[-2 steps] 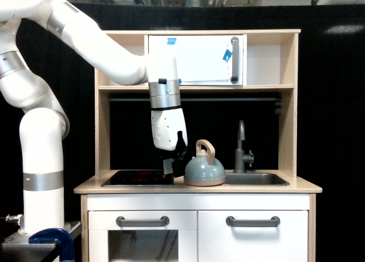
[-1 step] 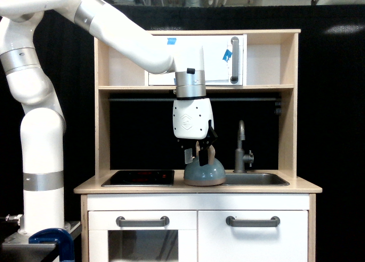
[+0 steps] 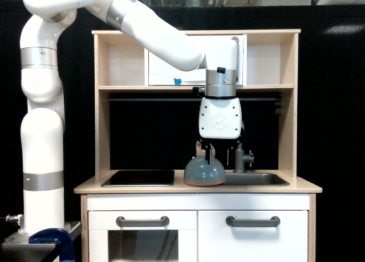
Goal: Place the teapot on the stove
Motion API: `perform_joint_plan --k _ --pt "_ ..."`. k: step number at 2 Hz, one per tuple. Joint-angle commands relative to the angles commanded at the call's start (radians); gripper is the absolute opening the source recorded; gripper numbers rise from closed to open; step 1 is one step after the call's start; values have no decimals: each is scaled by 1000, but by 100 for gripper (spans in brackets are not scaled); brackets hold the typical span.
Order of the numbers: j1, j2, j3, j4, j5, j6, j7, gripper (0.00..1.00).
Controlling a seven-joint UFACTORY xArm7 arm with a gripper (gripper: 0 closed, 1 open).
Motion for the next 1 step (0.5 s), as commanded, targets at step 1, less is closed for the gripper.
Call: perform_joint_plan --k 1 --pt "18 -40 48 -59 -88 -103 33 100"
